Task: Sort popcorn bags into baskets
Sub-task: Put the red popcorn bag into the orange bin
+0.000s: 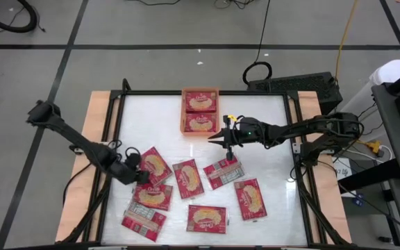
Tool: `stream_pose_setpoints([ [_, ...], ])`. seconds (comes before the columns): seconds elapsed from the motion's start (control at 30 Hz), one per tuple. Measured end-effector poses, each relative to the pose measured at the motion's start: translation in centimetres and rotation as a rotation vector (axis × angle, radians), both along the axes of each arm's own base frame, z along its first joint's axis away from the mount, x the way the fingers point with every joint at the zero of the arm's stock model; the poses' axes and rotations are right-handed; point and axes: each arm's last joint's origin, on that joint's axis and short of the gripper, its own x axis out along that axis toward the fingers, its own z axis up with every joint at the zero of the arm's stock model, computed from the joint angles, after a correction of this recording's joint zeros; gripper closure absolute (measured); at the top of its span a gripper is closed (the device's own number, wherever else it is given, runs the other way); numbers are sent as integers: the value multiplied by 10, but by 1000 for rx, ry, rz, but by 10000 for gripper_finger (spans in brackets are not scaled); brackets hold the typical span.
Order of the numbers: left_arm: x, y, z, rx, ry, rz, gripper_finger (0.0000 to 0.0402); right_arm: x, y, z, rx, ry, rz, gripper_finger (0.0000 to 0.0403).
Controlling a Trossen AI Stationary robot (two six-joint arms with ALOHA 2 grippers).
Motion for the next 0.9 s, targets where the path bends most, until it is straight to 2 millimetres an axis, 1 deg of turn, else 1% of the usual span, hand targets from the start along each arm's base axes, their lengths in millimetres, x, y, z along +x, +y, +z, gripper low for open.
stream_pose_setpoints([
  [0.2,2,-1,-11,93,27,127,186,0,0,0,-3,-3,4,358],
  [0.4,6,-3,-20,141,62,152,186,0,0,1,-5,-17,4,358],
  [0.47,7,-4,-22,174,52,139,193,1,0,2,-6,-24,4,358],
  [0.57,9,-2,-23,241,32,84,231,1,0,4,-8,-41,4,358],
  [0.77,11,8,-24,434,-3,36,365,2,1,9,3,-94,3,358],
  [0.8,12,9,-24,462,-7,18,383,3,1,10,10,-102,3,358],
  [0.83,13,11,-23,487,-6,-4,391,3,2,10,13,-109,3,358],
  [0.9,14,15,-23,531,1,-52,393,3,4,11,29,-115,6,358],
])
